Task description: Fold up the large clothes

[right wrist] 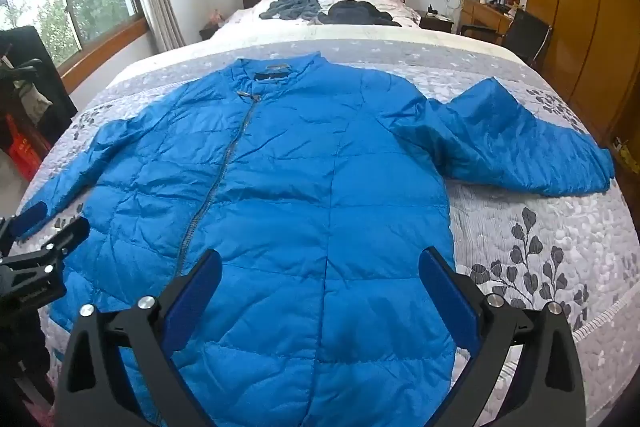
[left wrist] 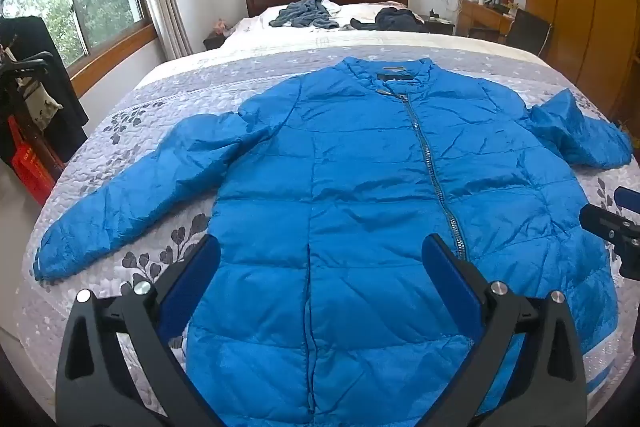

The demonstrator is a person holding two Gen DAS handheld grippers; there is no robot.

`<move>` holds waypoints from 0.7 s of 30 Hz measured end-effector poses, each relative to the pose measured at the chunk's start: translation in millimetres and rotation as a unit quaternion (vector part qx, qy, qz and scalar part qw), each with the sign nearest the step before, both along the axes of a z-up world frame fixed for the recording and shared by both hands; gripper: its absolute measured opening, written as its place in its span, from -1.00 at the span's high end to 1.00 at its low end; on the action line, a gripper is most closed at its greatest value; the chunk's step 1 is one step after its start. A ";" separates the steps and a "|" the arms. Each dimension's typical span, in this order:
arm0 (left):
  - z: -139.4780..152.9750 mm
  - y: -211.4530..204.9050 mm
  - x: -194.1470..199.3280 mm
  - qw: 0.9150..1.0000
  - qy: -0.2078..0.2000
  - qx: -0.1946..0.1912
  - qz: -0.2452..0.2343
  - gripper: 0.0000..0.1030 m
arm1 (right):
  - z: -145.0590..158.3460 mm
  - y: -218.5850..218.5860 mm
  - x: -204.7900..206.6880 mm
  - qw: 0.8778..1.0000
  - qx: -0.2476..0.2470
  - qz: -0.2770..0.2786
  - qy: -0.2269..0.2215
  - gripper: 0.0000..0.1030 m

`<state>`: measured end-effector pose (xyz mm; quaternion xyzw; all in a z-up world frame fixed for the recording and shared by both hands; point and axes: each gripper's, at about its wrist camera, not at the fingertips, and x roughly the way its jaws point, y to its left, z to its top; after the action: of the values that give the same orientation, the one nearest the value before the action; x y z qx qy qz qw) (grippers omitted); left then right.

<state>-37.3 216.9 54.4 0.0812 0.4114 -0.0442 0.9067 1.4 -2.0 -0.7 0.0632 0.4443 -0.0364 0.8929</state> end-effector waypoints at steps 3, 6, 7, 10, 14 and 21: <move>-0.9 0.0 0.4 1.000 -0.002 0.001 0.000 -0.94 | 1.3 0.7 -1.1 1.000 -0.007 0.004 -0.012 -0.93; -1.9 0.9 1.7 1.000 -0.002 0.002 0.003 -0.94 | 1.6 -2.3 -0.6 1.000 -0.008 0.000 -0.012 -0.93; -1.4 -0.2 -1.1 1.000 -0.002 0.002 0.004 -0.94 | 1.9 -3.5 -0.5 1.000 -0.007 -0.001 -0.012 -0.93; 1.1 1.4 -0.7 1.000 -0.001 0.002 0.005 -0.94 | -1.0 -0.5 -0.3 1.000 -0.010 -0.003 -0.009 -0.93; 1.7 4.7 1.0 1.000 -0.002 0.001 0.005 -0.94 | -1.7 1.8 -0.7 1.000 -0.014 -0.003 -0.009 -0.93; 0.8 2.5 -0.2 1.000 -0.004 0.001 0.006 -0.94 | -4.8 2.7 0.0 1.000 -0.010 0.000 -0.007 -0.93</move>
<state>-37.6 219.4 55.2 0.0799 0.4085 -0.0377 0.9085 1.5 0.7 -5.4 0.0541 0.4377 -0.0406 0.8966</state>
